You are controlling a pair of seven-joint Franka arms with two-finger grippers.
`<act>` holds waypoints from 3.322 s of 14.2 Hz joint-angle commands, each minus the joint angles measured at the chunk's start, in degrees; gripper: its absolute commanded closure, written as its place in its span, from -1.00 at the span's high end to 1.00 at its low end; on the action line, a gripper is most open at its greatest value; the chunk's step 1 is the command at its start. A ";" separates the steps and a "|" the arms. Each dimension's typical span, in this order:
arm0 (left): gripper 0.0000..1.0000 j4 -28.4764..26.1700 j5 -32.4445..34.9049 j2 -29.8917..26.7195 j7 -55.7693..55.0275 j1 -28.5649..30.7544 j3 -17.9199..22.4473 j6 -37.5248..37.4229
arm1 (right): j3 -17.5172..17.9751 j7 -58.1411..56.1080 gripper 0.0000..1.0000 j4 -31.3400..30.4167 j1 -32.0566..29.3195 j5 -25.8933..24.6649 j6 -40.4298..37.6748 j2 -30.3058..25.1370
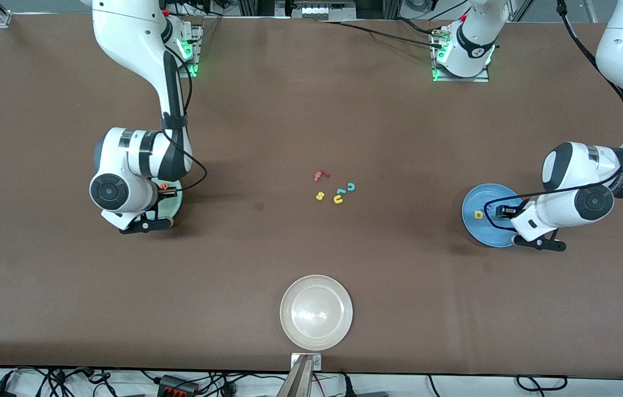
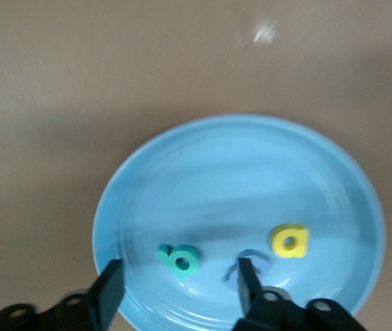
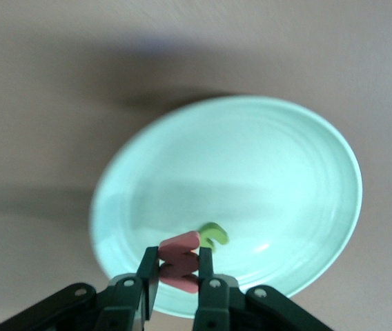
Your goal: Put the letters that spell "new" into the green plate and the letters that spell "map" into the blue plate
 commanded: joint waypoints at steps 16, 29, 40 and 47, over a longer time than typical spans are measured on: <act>1.00 30.54 -20.90 -19.82 1.26 -16.74 12.60 -46.34 | 2.73 -6.34 1.00 -0.90 -8.61 3.65 4.85 0.45; 1.00 9.34 -26.40 -33.81 9.17 -29.72 31.67 -26.38 | 20.45 19.22 1.00 4.29 -22.38 -3.99 0.91 -14.64; 1.00 15.12 -24.29 -30.40 9.17 -29.54 31.58 -28.84 | 41.83 18.27 1.00 16.93 -49.19 -24.65 -11.31 -29.43; 1.00 15.58 -24.37 -30.12 9.08 -30.15 31.49 -29.80 | 46.23 15.37 1.00 20.11 -57.92 -20.16 -19.22 -34.00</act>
